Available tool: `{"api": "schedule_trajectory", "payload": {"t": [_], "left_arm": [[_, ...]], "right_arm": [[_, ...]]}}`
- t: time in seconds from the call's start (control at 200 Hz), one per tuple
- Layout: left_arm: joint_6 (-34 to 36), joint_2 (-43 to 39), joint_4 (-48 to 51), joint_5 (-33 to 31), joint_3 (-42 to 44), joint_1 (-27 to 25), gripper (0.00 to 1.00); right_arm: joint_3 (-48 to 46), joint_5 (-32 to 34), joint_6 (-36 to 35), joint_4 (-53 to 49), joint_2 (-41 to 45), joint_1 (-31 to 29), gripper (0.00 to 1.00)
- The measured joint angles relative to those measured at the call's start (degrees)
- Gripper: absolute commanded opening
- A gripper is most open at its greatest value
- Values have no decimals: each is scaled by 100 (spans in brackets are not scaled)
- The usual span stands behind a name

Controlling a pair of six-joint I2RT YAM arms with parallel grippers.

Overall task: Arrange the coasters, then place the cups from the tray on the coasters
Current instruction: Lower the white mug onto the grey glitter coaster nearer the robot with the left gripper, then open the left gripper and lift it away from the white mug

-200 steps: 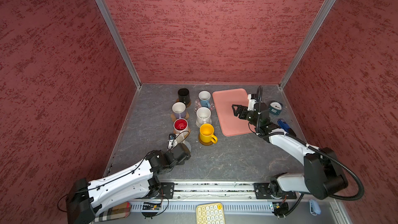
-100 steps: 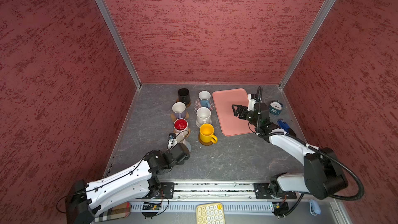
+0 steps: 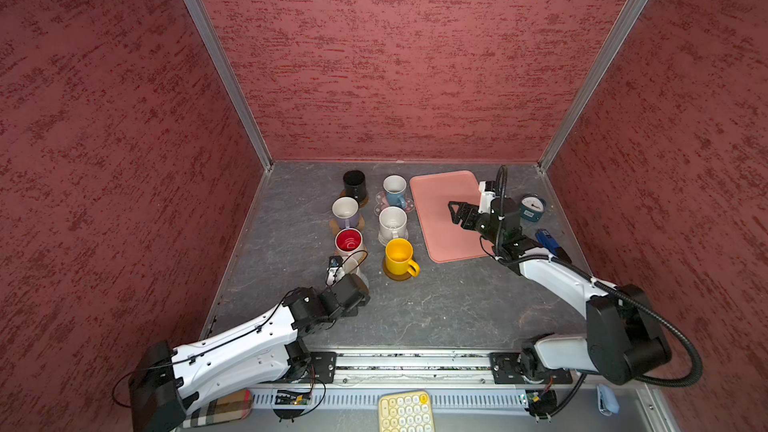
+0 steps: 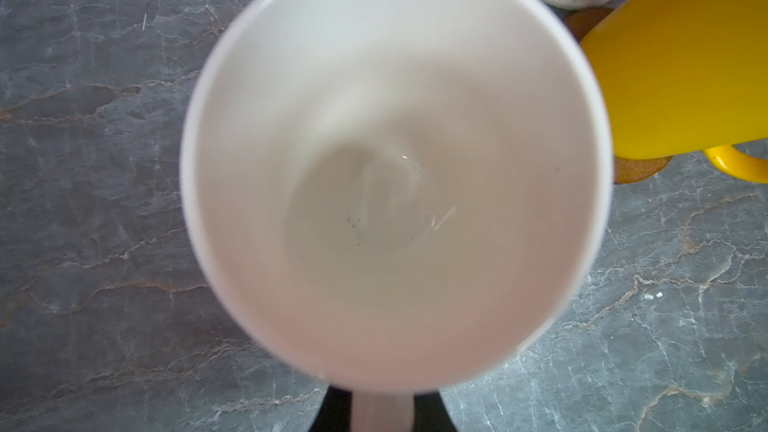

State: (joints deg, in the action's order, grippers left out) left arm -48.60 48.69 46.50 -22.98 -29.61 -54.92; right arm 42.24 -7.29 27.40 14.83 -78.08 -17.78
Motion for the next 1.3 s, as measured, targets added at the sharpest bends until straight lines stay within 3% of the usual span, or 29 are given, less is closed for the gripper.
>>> {"api": "schedule_trajectory", "payload": {"t": [0.085, 0.2, 0.311, 0.696, 1.007, 1.302], "left_arm": [[2, 0, -13, 22, 2, 0, 0], [2, -9, -35, 48, 7, 0, 12], [-2, -48, -46, 42, 37, 0, 28], [-109, -302, -107, -33, 42, 0, 57], [-83, -507, 120, -166, -61, -4, 69], [168, -1132, 710, -498, -929, -7, 73]], "right_arm": [[0, 0, 0, 0, 0, 0, 87], [-4, 2, 0, 0, 2, 2, 87], [-9, 4, 0, -2, 13, 2, 87], [-44, 13, 0, -7, 79, 4, 88], [-44, 50, -2, -17, 166, 17, 88], [-44, 155, -2, -114, 597, 63, 88]]}}
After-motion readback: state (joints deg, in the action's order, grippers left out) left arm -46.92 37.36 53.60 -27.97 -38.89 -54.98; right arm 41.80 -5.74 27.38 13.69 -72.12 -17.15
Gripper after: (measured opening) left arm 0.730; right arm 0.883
